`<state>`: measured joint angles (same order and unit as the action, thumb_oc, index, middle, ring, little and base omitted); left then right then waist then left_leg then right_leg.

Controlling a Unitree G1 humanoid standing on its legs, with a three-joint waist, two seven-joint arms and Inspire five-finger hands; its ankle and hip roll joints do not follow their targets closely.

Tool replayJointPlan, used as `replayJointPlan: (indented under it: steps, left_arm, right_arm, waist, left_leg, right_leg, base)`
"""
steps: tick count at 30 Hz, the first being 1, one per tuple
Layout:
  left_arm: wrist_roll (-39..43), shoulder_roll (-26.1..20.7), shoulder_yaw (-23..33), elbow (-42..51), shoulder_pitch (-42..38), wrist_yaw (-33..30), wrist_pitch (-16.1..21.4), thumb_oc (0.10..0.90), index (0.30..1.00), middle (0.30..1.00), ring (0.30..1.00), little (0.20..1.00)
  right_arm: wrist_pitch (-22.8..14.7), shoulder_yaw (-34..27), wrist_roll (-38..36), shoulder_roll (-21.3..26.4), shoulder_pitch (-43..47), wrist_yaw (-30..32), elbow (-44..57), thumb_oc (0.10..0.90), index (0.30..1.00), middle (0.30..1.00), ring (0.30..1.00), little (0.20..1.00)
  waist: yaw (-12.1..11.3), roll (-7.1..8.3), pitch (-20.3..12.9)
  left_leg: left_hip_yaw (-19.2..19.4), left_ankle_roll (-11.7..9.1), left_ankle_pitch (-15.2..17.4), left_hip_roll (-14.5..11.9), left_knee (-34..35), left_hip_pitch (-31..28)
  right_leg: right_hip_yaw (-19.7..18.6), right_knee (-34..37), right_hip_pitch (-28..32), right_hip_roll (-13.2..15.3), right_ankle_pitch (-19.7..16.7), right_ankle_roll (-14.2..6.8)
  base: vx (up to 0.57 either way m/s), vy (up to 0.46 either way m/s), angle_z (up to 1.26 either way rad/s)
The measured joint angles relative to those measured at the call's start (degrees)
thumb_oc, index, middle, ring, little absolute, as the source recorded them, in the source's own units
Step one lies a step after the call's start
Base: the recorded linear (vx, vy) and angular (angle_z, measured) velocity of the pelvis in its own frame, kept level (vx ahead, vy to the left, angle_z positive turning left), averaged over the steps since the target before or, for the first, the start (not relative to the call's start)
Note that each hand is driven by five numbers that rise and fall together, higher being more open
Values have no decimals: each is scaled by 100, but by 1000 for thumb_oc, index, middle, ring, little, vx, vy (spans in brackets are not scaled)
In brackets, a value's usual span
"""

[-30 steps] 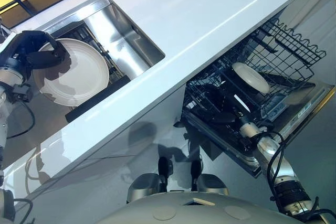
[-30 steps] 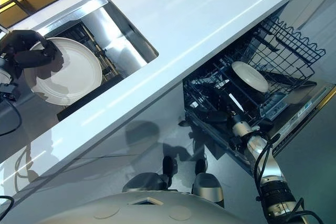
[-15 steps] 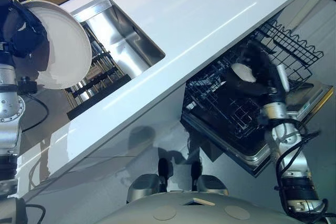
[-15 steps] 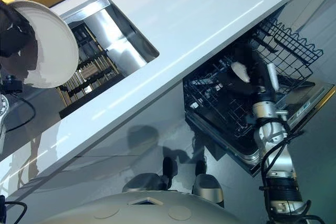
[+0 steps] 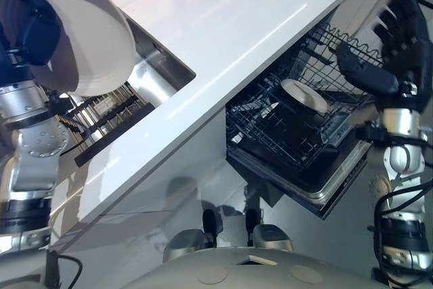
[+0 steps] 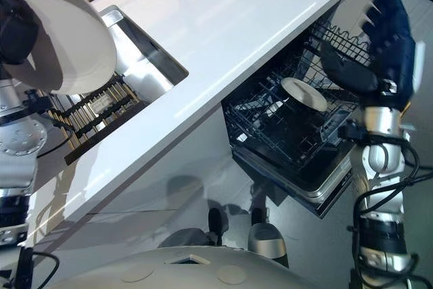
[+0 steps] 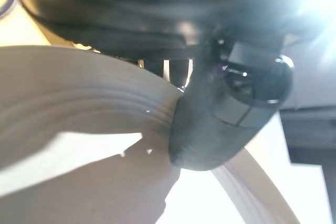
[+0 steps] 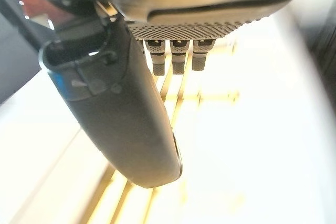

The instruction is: Pick up plates and place into dishwasher.

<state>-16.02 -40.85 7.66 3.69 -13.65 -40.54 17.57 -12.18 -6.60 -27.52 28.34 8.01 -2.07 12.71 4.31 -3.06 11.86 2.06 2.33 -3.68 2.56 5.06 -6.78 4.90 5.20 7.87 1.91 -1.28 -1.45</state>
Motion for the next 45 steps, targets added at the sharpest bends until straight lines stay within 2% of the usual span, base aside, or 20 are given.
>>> replayJointPlan:
  steps: [4, 9, 14, 19, 24, 30, 35, 45]
  left_arm:
    - [-692, 80, -596, 2, -509, -563, 268, 100, 300, 300, 300, 200]
    - [-891, 287, -1054, -15, -987, -1047, 310, 100, 300, 300, 300, 200]
    - [-887, 544, -1365, -63, -1026, -1198, 299, 100, 300, 300, 300, 200]
    - [-888, 799, -1744, -320, -1031, -1256, 261, 100, 300, 300, 300, 200]
    - [-887, 997, -1924, -539, -1027, -1235, 255, 100, 300, 300, 300, 200]
    - [-889, 1226, -1985, -673, -1027, -1220, 263, 100, 300, 300, 300, 200]
    - [-888, 1333, -2321, -774, -1026, -1176, 261, 100, 300, 300, 300, 200]
    - [-887, 1534, -2593, -775, -1024, -1131, 547, 100, 300, 300, 300, 200]
  right_arm:
    - [428, 959, -196, -4, 596, -603, 117, 800, 900, 900, 900, 900]
    - [866, 1673, -299, -38, 980, -710, 108, 800, 900, 900, 900, 900]
    - [963, 1851, -318, -68, 1002, -656, 85, 800, 900, 900, 900, 900]
    - [977, 2110, -317, -326, 1046, -549, -12, 800, 900, 900, 900, 900]
    - [1088, 2301, -351, -493, 1068, -531, -24, 800, 900, 900, 900, 900]
    - [1311, 2489, -741, -520, 1071, -554, -57, 800, 900, 900, 900, 900]
    - [1476, 2588, -833, -683, 1072, -554, -176, 800, 900, 900, 900, 900]
    - [1478, 2950, -853, -769, 1099, -258, -375, 800, 900, 900, 900, 900]
  waist:
    - [-25, 8, -39]
    - [-111, 12, -41]
    - [-140, 55, -68]
    - [-121, 125, -116]
    - [-135, 133, -121]
    - [-147, 135, -124]
    - [-164, 135, -124]
    - [-201, 137, -125]
  left_leg:
    - [-6, -9, 3, -24, -1, -18]
    - [-9, -22, 11, -34, 0, -65]
    - [-3, -22, 11, -34, 0, -90]
    - [0, -29, 9, -38, -1, -140]
    - [1, -29, 9, -39, 0, -165]
    - [-4, -29, 8, -40, 0, -169]
    - [-12, -29, 8, -39, -1, -168]
    - [-19, -31, 6, -41, 0, -177]
  right_leg:
    - [13, 0, 22, -21, 0, 1]
    - [15, 0, 65, -33, 0, 1]
    - [12, 0, 88, -34, 1, 1]
    - [9, 1, 134, -38, 1, 1]
    - [10, 1, 158, -38, 1, 1]
    - [13, 1, 167, -38, 1, 1]
    - [18, 1, 169, -39, 1, 1]
    - [29, 1, 180, -40, 1, 1]
  base:
    - [16, -33, 3]
    - [10, -9, 0]
    - [16, -6, 0]
    - [18, -4, 0]
    - [8, -1, 0]
    - [0, 0, 0]
    - [0, 0, 0]
    - [0, 0, 0]
